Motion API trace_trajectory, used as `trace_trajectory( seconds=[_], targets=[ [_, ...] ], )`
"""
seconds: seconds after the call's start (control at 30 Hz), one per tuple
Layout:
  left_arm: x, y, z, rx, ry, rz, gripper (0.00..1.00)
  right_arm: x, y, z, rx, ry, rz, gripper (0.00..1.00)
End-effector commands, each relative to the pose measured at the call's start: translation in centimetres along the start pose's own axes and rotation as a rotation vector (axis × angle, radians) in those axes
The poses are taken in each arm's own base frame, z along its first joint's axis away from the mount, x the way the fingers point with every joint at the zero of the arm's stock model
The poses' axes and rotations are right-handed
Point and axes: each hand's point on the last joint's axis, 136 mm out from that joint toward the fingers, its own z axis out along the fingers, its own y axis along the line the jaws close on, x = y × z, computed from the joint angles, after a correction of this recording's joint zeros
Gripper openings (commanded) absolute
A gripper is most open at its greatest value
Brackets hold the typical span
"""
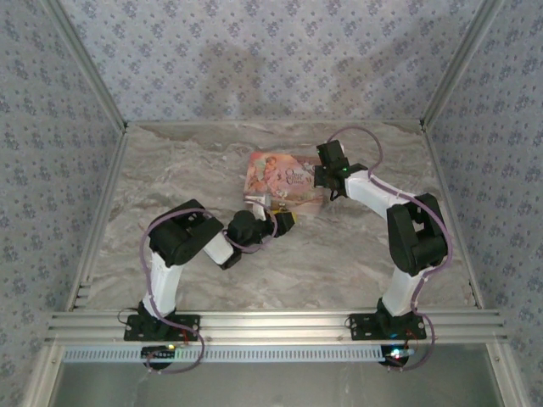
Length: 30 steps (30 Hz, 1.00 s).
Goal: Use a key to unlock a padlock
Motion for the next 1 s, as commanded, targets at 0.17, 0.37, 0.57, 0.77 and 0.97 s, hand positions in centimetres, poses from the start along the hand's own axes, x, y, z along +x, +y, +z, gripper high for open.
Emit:
trace_trajectory(
  seconds=[0.17,0.37,0.57,0.77,0.97],
  targets=[
    [-0.2,0.2,0.6,0.033,0.015,-0.049,0.50,1.1,0.1,-0.8,-0.009,0.034,-0.005,0.00],
    [-0.1,0.4,1.0,0.023,0.042,-0.054,0.41,1.0,0.1,-0.9,-0.012,0.029,-0.003,0.00],
    [0.0,1.3,1.3,-0.017,0.051,-0.065,0.51,0.9,0.1,-1.0,-0.013,0.028,-0.003,0.00],
    [-0.1,1.0,1.7,0.005,0.045,-0.080,0.57,0.8,-0.1,-1.0,-0.011,0.026,-0.002,0.00],
    [0.0,0.3,1.5,0.049,0.046,-0.098,0.52,1.9,-0.6,-0.5,-0.003,0.047,-0.005,0.00]
  ],
)
